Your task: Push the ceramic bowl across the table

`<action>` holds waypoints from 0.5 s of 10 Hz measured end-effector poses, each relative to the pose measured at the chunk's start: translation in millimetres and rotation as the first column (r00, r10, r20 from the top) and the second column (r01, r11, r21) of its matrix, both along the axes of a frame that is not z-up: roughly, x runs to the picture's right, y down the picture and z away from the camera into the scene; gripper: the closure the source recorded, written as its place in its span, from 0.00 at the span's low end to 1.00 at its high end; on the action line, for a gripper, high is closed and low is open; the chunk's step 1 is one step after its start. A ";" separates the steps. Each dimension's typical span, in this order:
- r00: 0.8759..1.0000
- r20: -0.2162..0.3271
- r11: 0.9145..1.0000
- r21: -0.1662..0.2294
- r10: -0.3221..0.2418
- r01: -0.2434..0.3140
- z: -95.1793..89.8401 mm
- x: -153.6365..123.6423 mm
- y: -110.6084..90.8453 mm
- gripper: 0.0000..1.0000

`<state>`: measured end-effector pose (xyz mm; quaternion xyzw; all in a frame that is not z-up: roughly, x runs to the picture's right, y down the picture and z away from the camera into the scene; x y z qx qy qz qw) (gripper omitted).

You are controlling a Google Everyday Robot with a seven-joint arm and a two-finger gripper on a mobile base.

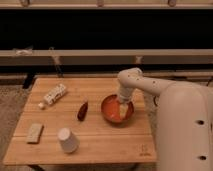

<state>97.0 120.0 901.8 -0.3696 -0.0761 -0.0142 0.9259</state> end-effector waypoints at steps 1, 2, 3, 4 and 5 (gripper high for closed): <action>1.000 0.000 1.000 0.005 -0.005 0.005 2.6 -0.7 -4.1 0.20; 1.000 0.000 1.000 0.015 -0.017 0.017 8.3 -0.1 -14.1 0.20; 0.999 0.000 0.999 0.029 -0.034 0.034 17.2 0.3 -28.6 0.20; 0.999 -0.002 0.998 0.040 -0.043 0.043 22.6 0.4 -37.8 0.20; 0.999 -0.002 0.997 0.056 -0.054 0.054 26.6 -0.6 -46.6 0.20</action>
